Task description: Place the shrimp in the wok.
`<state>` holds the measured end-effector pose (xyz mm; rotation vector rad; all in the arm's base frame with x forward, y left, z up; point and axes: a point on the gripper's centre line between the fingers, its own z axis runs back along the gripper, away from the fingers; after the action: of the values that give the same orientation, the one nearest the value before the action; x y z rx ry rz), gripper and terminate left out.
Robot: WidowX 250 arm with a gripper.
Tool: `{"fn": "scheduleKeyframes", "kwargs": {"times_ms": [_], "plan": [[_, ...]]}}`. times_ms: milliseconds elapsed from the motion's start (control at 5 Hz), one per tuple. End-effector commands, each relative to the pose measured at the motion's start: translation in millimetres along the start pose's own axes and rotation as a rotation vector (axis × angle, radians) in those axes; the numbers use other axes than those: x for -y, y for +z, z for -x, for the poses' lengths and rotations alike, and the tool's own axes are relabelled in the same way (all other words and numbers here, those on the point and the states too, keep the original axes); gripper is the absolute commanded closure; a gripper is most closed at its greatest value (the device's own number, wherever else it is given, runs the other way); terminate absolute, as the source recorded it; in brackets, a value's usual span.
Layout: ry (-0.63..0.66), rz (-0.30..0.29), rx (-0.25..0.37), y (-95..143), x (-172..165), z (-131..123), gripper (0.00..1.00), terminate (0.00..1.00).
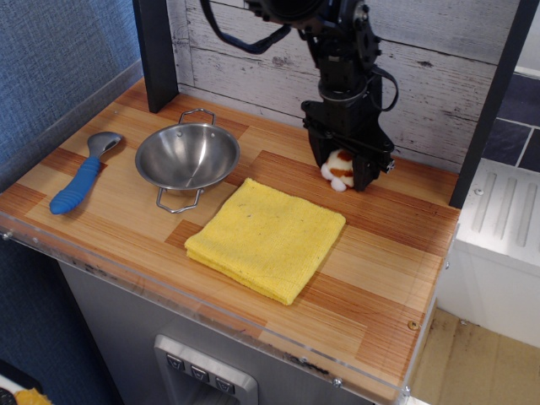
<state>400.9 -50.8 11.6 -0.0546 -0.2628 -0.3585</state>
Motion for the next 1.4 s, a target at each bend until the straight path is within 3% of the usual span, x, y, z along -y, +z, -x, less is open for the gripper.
{"fn": "scheduleKeyframes", "kwargs": {"times_ms": [0, 600, 1200], "plan": [[-0.03, -0.06, 0.013, 21.2, -4.7, -2.0, 1.0, 0.0], [-0.045, -0.022, 0.013, 76.3, -11.9, -1.5, 1.0, 0.0], [0.024, -0.074, -0.001, 130.6, -69.9, 51.7, 1.0, 0.0]]}}
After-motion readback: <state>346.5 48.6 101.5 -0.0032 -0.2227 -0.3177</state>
